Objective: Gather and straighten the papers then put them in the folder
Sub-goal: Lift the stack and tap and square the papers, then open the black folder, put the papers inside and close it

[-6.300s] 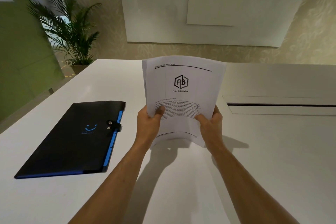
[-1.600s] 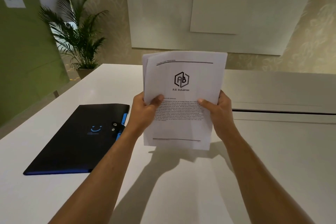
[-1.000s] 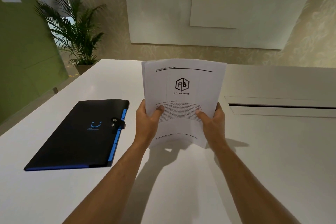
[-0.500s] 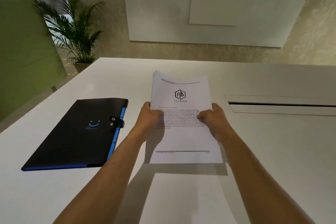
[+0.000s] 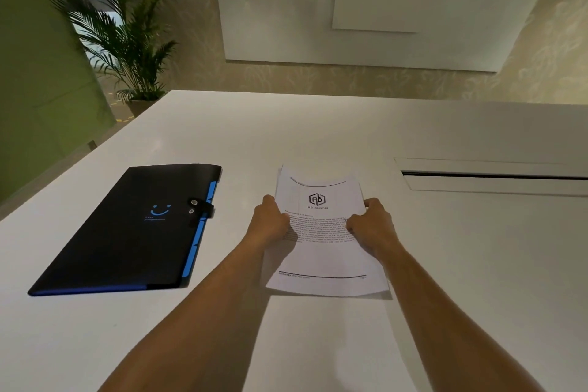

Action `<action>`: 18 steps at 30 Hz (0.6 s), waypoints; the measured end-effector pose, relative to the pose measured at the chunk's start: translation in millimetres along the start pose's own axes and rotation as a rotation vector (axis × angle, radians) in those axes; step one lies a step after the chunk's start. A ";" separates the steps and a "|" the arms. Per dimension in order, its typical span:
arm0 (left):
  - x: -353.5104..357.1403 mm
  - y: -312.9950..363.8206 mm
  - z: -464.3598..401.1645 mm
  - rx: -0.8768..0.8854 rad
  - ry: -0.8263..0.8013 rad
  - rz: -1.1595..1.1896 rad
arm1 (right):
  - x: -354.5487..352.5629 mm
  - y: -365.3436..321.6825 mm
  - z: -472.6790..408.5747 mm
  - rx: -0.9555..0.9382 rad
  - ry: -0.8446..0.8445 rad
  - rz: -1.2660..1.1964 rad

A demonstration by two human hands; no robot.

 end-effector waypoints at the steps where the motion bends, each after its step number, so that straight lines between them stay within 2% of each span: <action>1: 1.1 0.4 -1.8 0.011 0.005 -0.044 | -0.8 -2.2 2.5 -0.018 0.005 0.034; 11: 6.5 -4.1 1.0 0.045 0.119 -0.294 | -4.9 -2.4 5.9 -0.065 0.018 0.184; 18: 3.7 -6.0 10.9 0.147 0.296 -0.429 | -7.3 1.3 9.5 -0.097 0.072 0.274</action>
Point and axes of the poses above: each hand's wrist, its own z-axis away from the middle knuckle, its own x-axis out of the palm, y = z × x, the point moved 6 cm from there along -z, towards the middle knuckle, and after that the axes turned 4 degrees about z, right-handed, at the moved point
